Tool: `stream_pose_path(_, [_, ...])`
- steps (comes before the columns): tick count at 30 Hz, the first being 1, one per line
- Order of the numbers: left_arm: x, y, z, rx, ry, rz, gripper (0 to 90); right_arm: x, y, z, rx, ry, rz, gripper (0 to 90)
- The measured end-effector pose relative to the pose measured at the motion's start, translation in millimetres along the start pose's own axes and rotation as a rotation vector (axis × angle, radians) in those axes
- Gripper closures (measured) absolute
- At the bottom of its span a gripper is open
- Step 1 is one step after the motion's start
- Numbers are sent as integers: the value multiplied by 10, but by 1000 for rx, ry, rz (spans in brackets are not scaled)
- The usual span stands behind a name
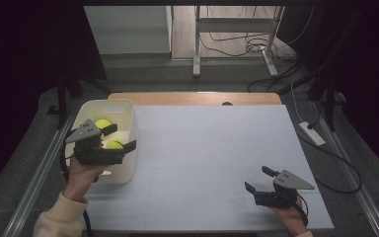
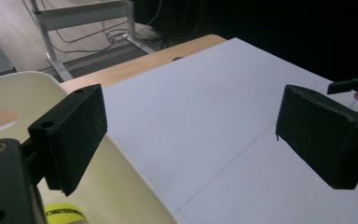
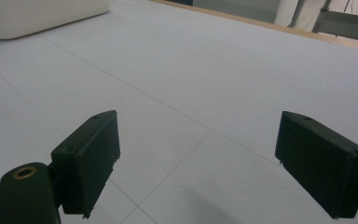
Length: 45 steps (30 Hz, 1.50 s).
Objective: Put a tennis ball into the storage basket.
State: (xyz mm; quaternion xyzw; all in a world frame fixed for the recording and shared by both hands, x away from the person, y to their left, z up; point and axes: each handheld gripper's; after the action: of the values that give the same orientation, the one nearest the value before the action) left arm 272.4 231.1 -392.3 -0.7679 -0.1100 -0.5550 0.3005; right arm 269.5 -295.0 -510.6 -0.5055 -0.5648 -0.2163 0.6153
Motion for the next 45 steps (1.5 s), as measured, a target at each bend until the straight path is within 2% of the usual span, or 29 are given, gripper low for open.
stream_pose_path(11, [-101, 86, -149, -56, 22, 0, 93, -2, -5, 0, 1, 2, -1, 139])
stream_pose_path(19, [-239, 129, -260, -103, 43, 5, 93, -4, -4, 7, -3, -1, -1, 139])
stream_pose_path(25, [-333, 149, -355, -120, 56, 10, 95, -5, -2, 4, -1, 1, -1, 140])
stream_pose_path(34, [-546, 207, -468, -141, 82, 45, 95, -6, -5, 4, -2, -1, -1, 140])
stream_pose_path(45, [-858, 303, -523, -194, 79, 90, 89, -7, -5, 8, -4, -6, 2, 140])
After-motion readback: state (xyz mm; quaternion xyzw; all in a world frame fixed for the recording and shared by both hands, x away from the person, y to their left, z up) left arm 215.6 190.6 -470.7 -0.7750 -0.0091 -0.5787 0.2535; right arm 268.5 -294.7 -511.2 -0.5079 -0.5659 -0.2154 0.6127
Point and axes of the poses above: each handheld gripper's, and its own axes: y roughly forward along the jaws, x roughly out of its top, z roughly to its left, and after that the axes turned 15 degrees about -x, right-handed
